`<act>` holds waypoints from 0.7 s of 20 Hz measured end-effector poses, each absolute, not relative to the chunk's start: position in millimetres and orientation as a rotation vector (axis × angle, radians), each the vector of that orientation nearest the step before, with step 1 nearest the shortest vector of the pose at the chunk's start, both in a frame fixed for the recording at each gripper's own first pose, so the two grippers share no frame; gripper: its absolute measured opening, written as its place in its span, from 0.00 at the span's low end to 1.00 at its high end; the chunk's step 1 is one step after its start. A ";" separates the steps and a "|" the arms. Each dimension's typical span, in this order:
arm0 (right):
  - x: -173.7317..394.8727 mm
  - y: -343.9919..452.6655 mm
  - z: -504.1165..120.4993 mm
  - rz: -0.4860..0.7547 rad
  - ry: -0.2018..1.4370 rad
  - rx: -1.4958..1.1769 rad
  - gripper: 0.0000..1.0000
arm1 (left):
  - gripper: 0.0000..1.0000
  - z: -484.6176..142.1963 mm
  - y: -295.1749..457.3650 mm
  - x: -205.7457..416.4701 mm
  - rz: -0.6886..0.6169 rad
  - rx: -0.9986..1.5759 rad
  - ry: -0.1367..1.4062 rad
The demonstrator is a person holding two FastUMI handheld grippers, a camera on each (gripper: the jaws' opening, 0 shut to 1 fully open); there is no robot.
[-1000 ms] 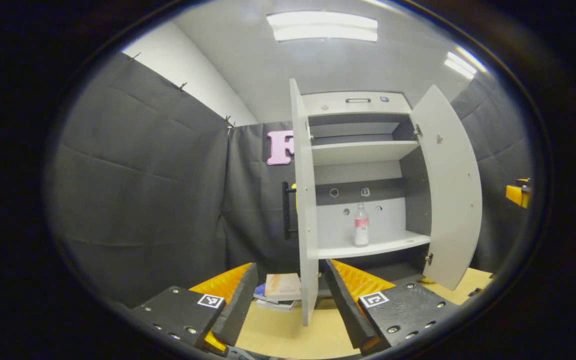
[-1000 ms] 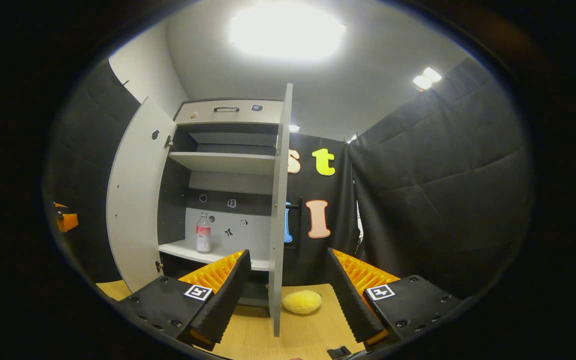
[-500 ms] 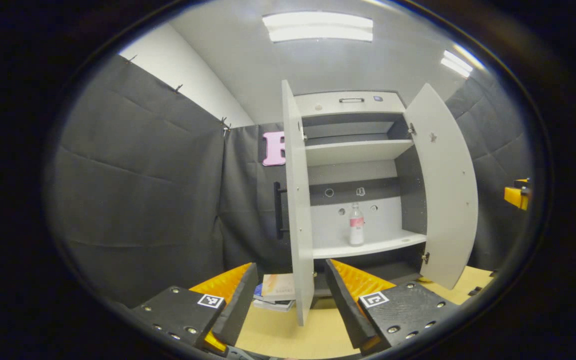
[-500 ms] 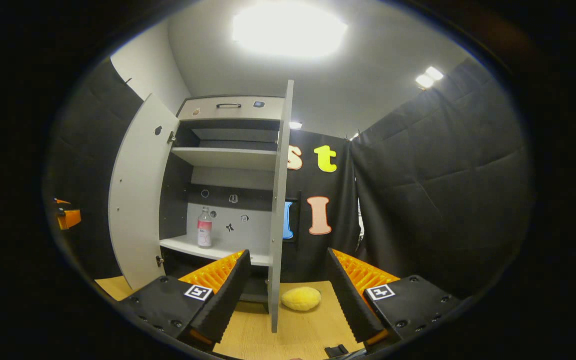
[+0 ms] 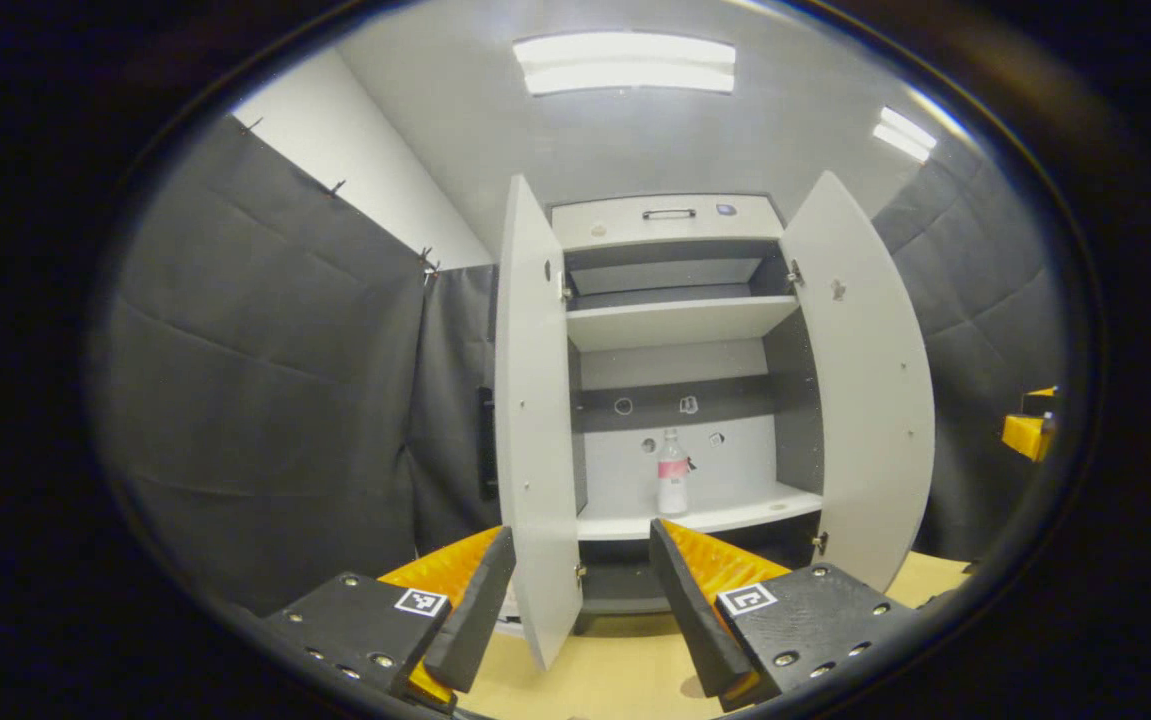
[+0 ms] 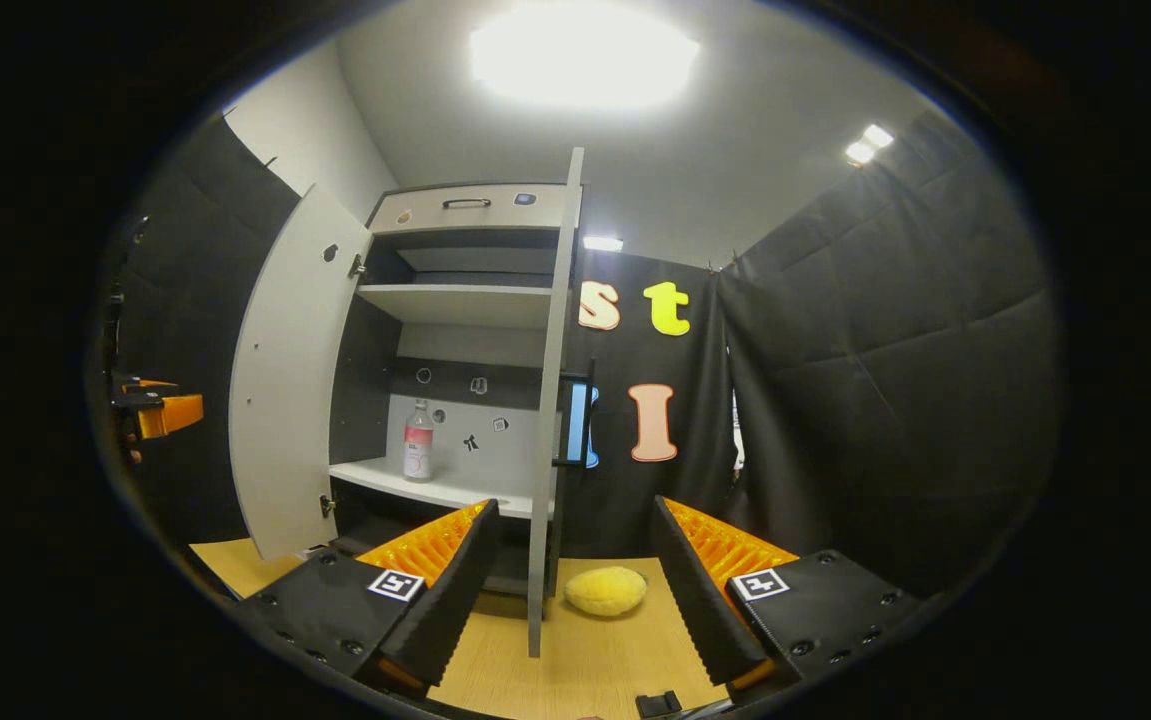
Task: Grasp the bottle in the cabinet with the left hand and place it on the coaster, then close the right door with the right hand and the left door with the left hand.
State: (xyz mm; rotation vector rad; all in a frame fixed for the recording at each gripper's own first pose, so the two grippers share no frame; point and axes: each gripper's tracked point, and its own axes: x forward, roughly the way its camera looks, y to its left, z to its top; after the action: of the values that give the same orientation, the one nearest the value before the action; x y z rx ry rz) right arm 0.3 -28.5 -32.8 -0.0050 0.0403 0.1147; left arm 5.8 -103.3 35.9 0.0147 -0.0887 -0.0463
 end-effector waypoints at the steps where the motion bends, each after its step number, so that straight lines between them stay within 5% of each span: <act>1: 2.2 -32.7 -33.6 0.114 0.041 0.000 0.94 | 0.88 40.4 -109.3 10.0 -0.052 0.012 -0.094; 13: 27.7 -45.7 -48.2 0.069 0.046 0.026 0.95 | 0.88 47.3 -169.6 123.1 -0.171 -0.021 -0.099; 14: 32.7 -43.7 -48.2 0.067 0.043 0.020 0.95 | 0.82 42.7 -173.9 138.2 -0.182 -0.024 -0.089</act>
State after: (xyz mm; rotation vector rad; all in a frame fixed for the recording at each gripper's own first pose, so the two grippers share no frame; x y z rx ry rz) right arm 32.7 -43.7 -48.2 0.0197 0.0435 0.0675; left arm 138.2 -173.9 42.7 -0.0239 -0.0893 -0.1822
